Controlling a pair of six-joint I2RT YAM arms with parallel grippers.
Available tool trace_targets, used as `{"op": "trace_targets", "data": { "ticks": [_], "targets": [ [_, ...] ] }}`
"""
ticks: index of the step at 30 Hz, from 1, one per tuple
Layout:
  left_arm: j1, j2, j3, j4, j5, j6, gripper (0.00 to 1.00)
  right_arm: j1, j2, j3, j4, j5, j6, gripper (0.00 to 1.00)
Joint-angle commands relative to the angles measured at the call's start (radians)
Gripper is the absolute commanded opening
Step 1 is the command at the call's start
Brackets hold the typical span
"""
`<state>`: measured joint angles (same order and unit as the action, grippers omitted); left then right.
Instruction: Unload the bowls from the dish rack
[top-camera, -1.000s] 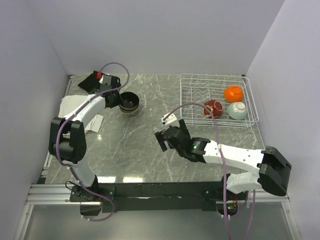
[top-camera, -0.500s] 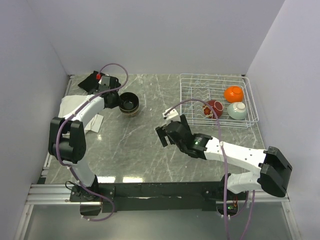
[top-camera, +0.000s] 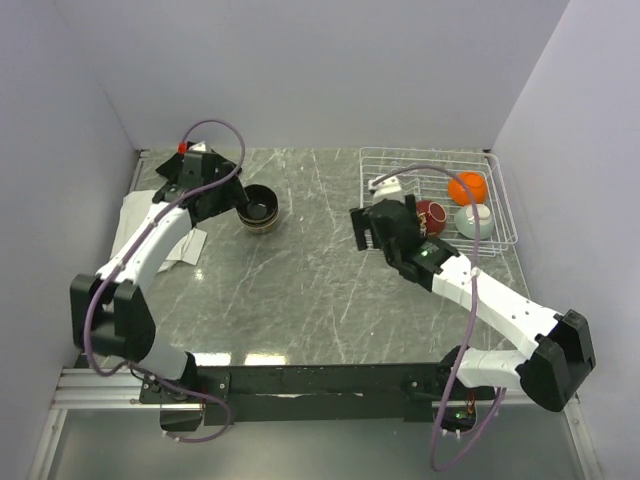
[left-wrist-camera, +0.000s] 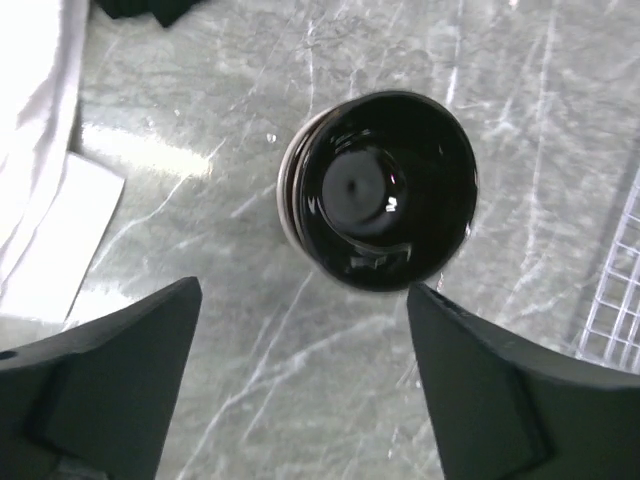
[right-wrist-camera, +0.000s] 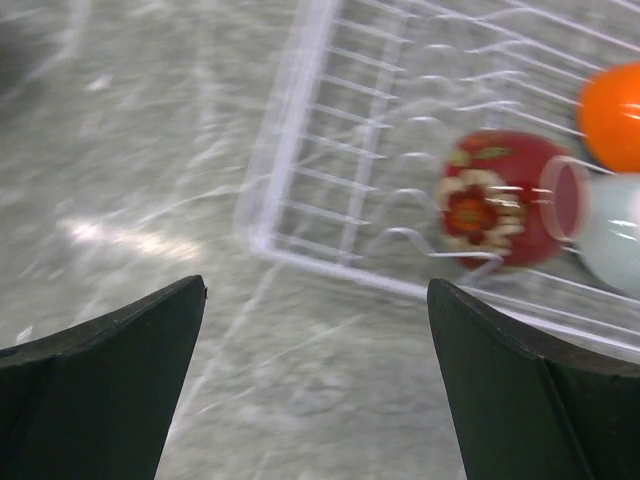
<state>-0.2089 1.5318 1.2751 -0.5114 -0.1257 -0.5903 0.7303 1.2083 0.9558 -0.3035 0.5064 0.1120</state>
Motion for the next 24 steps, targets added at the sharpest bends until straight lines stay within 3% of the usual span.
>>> {"op": "trace_targets", "data": {
  "ticks": [1,7,16,24],
  "targets": [
    [0.002,-0.134,-0.072,-0.001,-0.017,0.049,0.96,-0.112,0.035,0.083,-0.072,0.076,-0.044,1.00],
    [0.002,-0.275,-0.193,0.020,-0.058,0.083,0.99,-0.281,0.192,0.204,-0.160,0.104,-0.009,1.00],
    [0.002,-0.358,-0.411,0.135,-0.176,0.107,0.99,-0.353,0.483,0.418,-0.247,0.165,0.006,1.00],
    [0.000,-0.325,-0.385,0.152,-0.204,0.127,1.00,-0.396,0.609,0.488,-0.282,0.170,0.006,1.00]
  ]
}}
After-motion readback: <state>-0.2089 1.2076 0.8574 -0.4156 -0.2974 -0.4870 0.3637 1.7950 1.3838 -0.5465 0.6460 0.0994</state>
